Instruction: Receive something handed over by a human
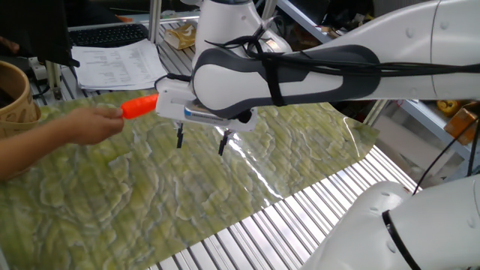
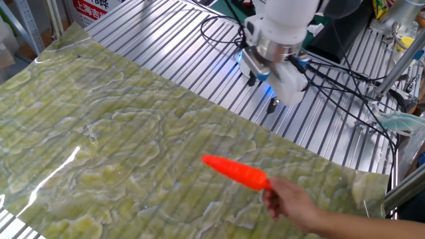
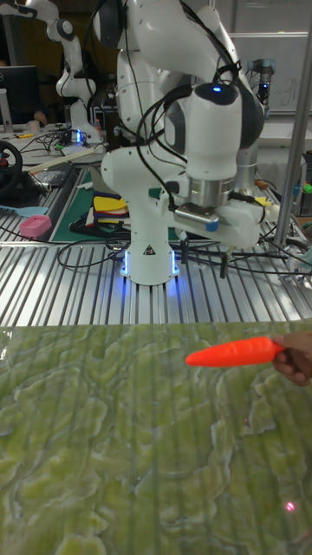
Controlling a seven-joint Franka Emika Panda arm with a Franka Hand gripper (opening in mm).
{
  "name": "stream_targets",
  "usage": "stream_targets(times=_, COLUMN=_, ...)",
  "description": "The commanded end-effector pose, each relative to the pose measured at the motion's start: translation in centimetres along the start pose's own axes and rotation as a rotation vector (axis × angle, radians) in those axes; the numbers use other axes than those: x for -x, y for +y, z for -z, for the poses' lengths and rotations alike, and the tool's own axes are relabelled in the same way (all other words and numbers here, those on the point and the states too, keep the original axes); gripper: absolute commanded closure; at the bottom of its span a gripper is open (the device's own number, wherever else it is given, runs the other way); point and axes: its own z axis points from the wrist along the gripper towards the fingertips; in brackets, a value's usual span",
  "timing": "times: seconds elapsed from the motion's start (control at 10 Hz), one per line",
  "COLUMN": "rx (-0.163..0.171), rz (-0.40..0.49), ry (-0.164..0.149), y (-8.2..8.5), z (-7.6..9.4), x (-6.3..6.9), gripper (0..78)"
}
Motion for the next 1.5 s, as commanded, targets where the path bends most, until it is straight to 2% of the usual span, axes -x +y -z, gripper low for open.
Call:
stream_targets(times=0.1, rx=0.009, rz=0.013, ry=-0.023, y=-3.0, z=0.4, x=1.3, gripper=0.1)
stream_targets(times=0.3, rx=0.012, rz=0.005, ry=-0.023, y=-10.1, z=-1.3, x=2.7, gripper=0.1)
stream_targets(times=0.4, rx=0.023, rz=-0.045, ry=-0.018, y=-12.1, z=-2.1, x=2.7, gripper=0.1)
stream_targets(times=0.5, rx=0.062, rz=-0.111, ry=-0.01, y=-13.3, z=-2.8, x=2.2, gripper=0.1)
stream_targets(times=0.6, rx=0.117, rz=-0.169, ry=0.0, y=-13.5, z=-3.4, x=1.3, gripper=0.1)
stream_targets(times=0.7, rx=0.158, rz=-0.19, ry=0.013, y=-13.4, z=-3.9, x=0.5, gripper=0.1)
stream_targets(times=0.8, rx=0.196, rz=-0.238, ry=0.01, y=-11.8, z=-4.3, x=-0.6, gripper=0.1)
stream_targets(times=0.9, rx=0.205, rz=-0.291, ry=0.001, y=-9.4, z=-3.6, x=-1.1, gripper=0.1)
stream_targets(times=1.0, rx=0.204, rz=-0.309, ry=-0.002, y=-8.4, z=-3.3, x=-1.2, gripper=0.1)
stream_targets(times=1.1, rx=0.19, rz=-0.386, ry=-0.007, y=-3.1, z=-0.8, x=-1.0, gripper=0.1)
stream_targets(times=1.2, rx=0.152, rz=-0.444, ry=-0.019, y=0.6, z=1.3, x=-0.6, gripper=0.1)
stream_targets(times=1.3, rx=0.147, rz=-0.488, ry=-0.014, y=3.1, z=3.0, x=-0.5, gripper=0.1)
stream_targets(times=1.4, rx=0.16, rz=-0.501, ry=0.005, y=4.5, z=4.8, x=-0.7, gripper=0.1)
stream_targets(times=1.5, rx=0.162, rz=-0.521, ry=0.008, y=4.7, z=5.2, x=-0.8, gripper=0.1)
